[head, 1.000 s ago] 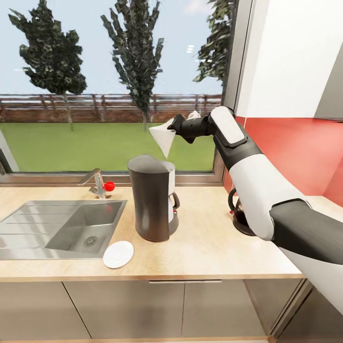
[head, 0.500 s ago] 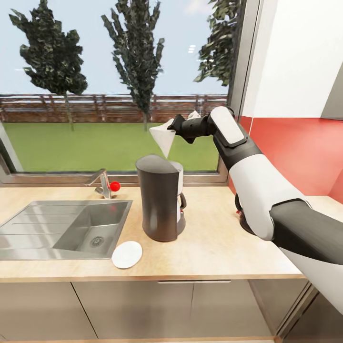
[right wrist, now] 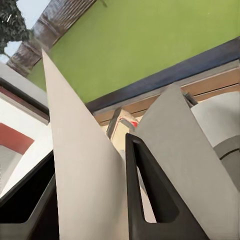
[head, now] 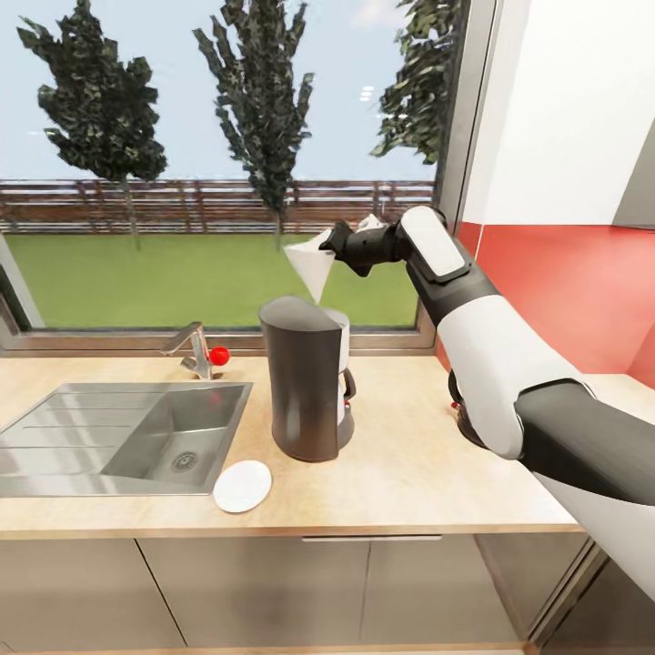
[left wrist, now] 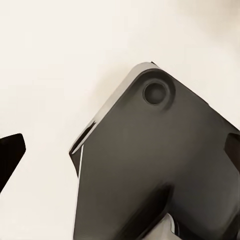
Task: Set up a coffee station on the kitchen countertop: keep the coffee maker on the countertop, move the bottle of coffee from the kitchen shelf to the counter next to the coffee maker, place a paper coffee filter on top of the coffee maker, put the saucer next to the coffee maker with the coffee cup on the saucer, and place the electric kettle next to the coffee maker.
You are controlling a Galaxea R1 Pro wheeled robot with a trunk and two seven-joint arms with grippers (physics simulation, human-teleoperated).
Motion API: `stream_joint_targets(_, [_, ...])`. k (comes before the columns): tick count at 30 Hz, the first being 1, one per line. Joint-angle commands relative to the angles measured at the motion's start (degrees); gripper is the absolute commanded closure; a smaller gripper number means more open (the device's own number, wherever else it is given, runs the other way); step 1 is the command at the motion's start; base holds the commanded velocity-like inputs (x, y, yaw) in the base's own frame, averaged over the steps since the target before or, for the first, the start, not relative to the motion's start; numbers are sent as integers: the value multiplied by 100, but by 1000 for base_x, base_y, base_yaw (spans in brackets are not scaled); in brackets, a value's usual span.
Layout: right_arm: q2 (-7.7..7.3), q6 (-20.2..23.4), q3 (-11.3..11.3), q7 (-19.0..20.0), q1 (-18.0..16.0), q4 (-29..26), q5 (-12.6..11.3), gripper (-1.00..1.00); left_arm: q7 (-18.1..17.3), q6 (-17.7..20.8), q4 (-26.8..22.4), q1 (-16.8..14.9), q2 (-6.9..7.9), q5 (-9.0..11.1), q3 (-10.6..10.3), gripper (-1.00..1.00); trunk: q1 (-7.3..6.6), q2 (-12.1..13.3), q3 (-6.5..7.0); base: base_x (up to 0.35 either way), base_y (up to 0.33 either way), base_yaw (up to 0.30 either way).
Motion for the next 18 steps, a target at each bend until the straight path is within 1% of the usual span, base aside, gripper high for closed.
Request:
stream_joint_targets(1, [0,-1,7,-40,-4,37,-55,100,-15,-7,-11,2,-3,-7,44,-100,4,-12,-12,86,-92,0])
stream_joint_targets(5, [0,-1,9,-15,-6,99,-52,100,-15,-7,-11,2,-7,-6,44,-100,4,-12,-12,120,-131,0])
stream_joint_targets(9, [0,59,0,-44,-4,158,-49,100,-15,-7,-11,2,-9,-6,44,-100,4,-12,-12,19,-20,0])
stream_joint_targets(14, [-119,68,-7,-10,-4,304,-64,100,-15,-7,-11,2,-14,-6,44,-100,4,-12,-12,2,-2,0])
stream_joint_targets(18, [-144,65,-3,-2,-6,327,-71,100,-16,-7,-13,2,-23,-6,44,-100,4,-12,-12,0,0,0])
